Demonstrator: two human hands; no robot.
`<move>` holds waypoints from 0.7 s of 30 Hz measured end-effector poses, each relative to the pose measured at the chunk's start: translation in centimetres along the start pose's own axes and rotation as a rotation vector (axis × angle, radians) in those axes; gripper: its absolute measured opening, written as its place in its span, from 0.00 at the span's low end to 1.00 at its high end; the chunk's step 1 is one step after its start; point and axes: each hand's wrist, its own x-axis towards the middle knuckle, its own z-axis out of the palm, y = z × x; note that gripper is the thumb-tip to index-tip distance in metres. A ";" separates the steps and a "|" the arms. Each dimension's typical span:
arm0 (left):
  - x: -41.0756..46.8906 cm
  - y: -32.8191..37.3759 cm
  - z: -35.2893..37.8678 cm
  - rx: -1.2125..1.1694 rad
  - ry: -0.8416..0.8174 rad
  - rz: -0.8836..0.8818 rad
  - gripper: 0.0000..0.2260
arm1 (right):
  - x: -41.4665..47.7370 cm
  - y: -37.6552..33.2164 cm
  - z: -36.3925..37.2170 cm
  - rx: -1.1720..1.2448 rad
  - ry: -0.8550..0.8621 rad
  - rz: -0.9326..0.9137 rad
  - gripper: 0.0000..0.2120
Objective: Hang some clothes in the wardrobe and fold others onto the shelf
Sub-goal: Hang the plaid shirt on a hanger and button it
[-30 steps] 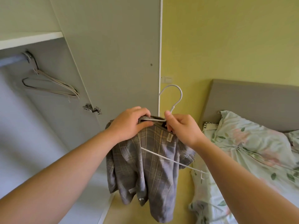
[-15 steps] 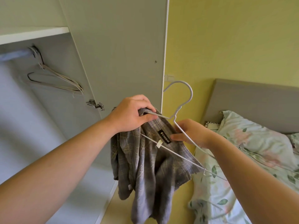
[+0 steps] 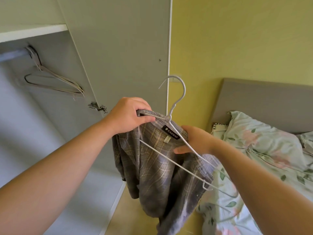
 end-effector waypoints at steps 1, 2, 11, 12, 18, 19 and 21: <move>0.0 0.0 0.0 0.001 -0.008 -0.002 0.08 | 0.1 -0.2 0.2 -0.099 0.039 -0.009 0.21; -0.1 0.1 0.0 0.005 -0.019 -0.005 0.08 | 0.1 -0.3 0.4 -0.160 0.067 -0.007 0.19; -1.1 0.3 -0.7 0.156 -0.173 -0.143 0.24 | 0.9 2.3 1.4 -0.509 0.341 0.217 0.05; -1.1 0.1 -0.8 0.176 -0.187 -0.149 0.30 | 0.9 2.7 1.5 -0.507 0.361 0.247 0.02; -1.5 -1.2 -0.9 0.221 -0.078 -0.220 0.41 | 0.8 4.5 2.3 -0.188 0.449 0.398 0.25; -1.6 -1.5 -1.0 0.227 -0.076 -0.237 0.43 | 0.8 4.5 2.2 -0.091 0.461 0.418 0.30; -1.9 -2.3 -1.5 0.255 -0.058 -0.267 0.45 | 0.9 4.9 1.9 0.131 0.475 0.488 0.34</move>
